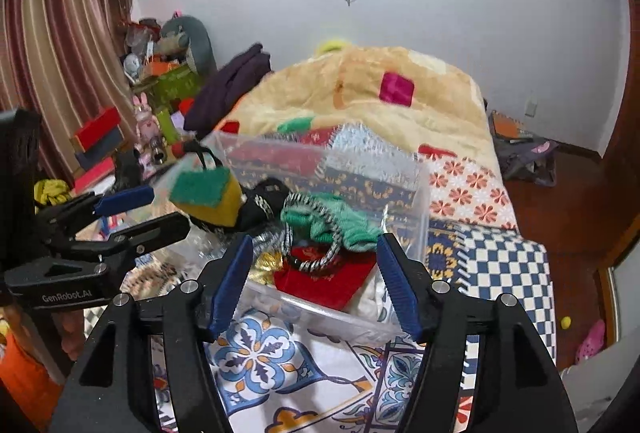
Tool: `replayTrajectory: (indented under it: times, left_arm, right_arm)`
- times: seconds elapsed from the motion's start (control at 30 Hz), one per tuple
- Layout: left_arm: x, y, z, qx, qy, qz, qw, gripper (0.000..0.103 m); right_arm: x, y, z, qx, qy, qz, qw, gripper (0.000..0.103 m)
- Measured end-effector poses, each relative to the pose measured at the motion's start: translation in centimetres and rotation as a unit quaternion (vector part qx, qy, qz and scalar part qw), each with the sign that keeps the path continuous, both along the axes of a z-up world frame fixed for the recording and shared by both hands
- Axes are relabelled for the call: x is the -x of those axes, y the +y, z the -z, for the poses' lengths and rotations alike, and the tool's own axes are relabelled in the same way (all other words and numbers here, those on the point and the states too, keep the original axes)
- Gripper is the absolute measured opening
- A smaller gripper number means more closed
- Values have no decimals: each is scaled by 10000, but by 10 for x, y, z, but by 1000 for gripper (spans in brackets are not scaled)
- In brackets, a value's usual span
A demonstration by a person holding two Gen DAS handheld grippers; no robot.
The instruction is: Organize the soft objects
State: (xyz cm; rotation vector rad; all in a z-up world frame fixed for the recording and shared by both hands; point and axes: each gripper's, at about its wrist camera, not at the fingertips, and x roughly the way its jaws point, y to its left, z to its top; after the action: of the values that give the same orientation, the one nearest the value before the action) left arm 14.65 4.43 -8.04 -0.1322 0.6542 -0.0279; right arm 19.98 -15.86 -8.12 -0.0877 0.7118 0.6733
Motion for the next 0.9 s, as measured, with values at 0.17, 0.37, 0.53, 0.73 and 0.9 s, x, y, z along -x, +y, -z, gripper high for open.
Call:
replayTrajectory:
  times: [0.17,0.37,0.53,0.73,0.9]
  left_arm:
    - [29,-8,-29,-161,-612,-42,9980,79]
    - [61,-15,-64,-183,-1273,3,9917,82]
    - [84,-19,-82,-252,-1651,30,9860,91]
    - [97,-25,-87,-243,-1786,85,9836,99]
    - [100,-25,-85,-196,-1778,116,9838,101]
  right_arm:
    - [15,-9,-26,-269,-340,36,9991,61]
    - [40,-17,-55,-562,-788,10,9953,63]
    - [60,-23,-73,-671,-1191,79,9906,81]
    - [74,-26,-75,-772,-1337,139,9879,89]
    - [78,-25,-68,-789,-1371,168,9873,95]
